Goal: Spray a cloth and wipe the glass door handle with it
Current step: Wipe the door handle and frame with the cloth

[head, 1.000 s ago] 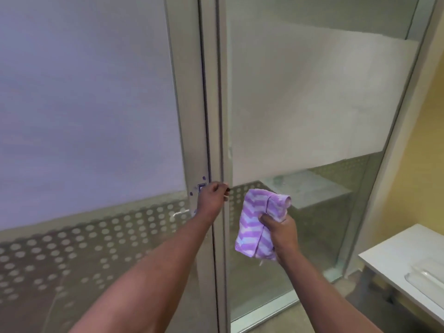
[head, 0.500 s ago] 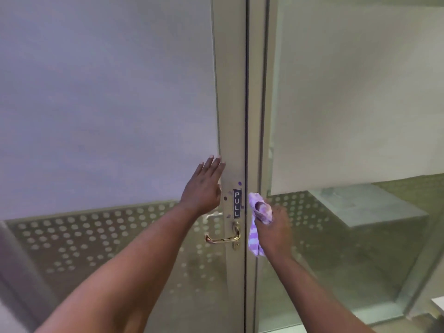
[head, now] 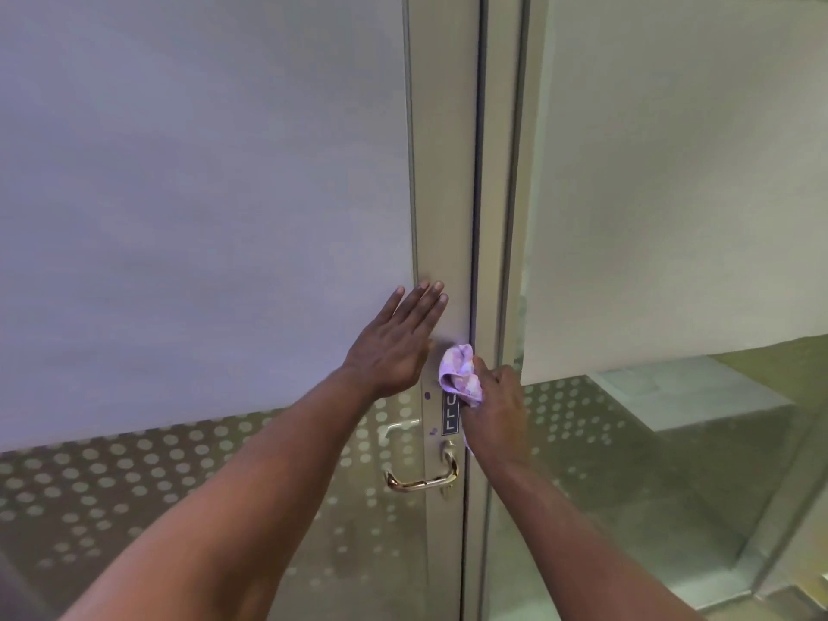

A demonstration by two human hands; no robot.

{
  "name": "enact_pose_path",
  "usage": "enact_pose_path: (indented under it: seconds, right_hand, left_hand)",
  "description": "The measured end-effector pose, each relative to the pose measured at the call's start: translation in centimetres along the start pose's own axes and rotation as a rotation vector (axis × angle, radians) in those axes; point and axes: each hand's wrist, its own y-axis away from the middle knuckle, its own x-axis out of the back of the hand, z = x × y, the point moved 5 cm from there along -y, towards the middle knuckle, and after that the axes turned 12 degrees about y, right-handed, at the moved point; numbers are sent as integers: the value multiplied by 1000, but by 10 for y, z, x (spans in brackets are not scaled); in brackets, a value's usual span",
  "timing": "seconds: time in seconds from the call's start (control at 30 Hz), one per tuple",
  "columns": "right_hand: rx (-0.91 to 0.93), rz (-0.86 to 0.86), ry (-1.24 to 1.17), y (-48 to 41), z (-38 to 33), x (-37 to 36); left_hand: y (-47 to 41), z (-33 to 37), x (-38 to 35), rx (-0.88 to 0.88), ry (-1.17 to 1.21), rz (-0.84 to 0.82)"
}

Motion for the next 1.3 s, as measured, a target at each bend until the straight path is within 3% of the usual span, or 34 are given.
enact_pose_path:
  seconds: [0.3,0.67,1.07,1.3]
  right_hand:
    - [8,-53,6,-10,11,-38]
    - [191,-83,3,-4,11,-60]
    - [272,-369,146,19,28,-87]
    - [204,-92,15,13,31,-62]
  left_hand:
    - [-1,-22,-19,-74,-27,72]
    - [-1,-25,-23,-117,-66,141]
    - [-1,-28,-28,-121,-59,147]
    - [-1,-27,-29,-123,-77,156]
